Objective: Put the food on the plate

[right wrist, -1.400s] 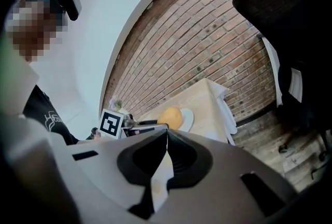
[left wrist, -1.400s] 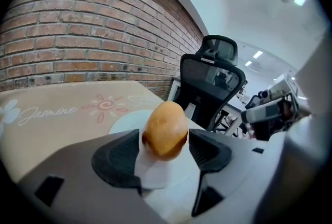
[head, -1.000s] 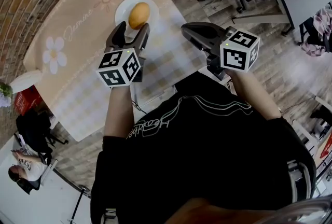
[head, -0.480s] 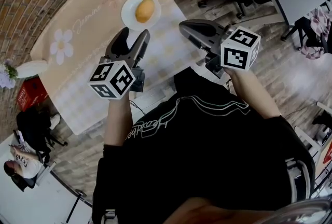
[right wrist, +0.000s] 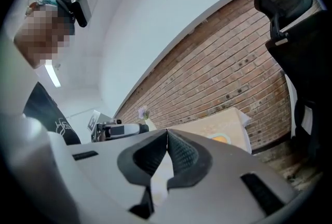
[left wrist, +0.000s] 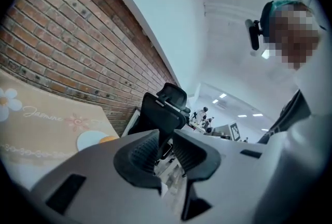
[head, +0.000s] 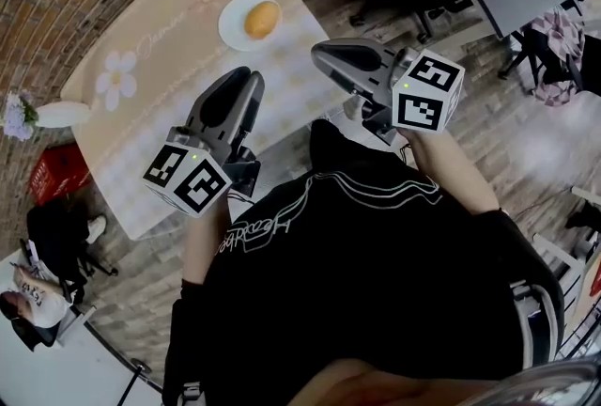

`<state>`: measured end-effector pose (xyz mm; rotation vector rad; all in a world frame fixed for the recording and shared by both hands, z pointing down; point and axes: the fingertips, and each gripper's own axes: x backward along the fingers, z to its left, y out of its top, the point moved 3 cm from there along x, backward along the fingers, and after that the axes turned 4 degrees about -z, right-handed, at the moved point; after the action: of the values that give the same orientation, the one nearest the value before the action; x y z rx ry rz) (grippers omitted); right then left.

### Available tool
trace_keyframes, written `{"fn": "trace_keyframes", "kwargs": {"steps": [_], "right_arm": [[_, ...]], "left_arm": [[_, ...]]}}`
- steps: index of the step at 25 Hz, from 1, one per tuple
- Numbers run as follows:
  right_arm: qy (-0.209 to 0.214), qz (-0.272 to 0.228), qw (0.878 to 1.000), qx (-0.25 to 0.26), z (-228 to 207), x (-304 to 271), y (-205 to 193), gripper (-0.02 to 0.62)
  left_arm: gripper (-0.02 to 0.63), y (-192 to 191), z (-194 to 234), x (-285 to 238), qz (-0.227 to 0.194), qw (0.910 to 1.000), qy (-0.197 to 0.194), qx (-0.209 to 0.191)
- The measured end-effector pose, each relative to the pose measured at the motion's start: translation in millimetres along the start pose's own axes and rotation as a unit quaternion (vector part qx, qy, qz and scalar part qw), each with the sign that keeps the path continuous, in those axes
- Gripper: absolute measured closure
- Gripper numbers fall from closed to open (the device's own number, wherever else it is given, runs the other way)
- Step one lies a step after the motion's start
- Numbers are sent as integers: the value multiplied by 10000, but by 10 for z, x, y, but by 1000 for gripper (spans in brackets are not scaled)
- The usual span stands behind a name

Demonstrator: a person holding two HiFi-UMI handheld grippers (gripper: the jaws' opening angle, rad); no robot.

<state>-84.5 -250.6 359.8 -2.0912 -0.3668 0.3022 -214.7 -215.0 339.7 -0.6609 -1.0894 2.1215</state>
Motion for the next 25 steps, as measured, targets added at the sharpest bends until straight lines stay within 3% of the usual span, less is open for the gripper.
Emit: {"fn": "trace_keyframes", "kwargs": {"steps": [5,14,25], "right_arm": [[96,16,9998,162,238,62,-6,598],[199,10,9991,381,392,117,12,600],[215,48,9993,288,291,57,38,600]], "left_arm": [[586,24,-245,133,-62,9998,-118,-147],[595,25,-424,171,39,9973,18,-728],[595,40,-345,125,93,9973,197,-699]]}}
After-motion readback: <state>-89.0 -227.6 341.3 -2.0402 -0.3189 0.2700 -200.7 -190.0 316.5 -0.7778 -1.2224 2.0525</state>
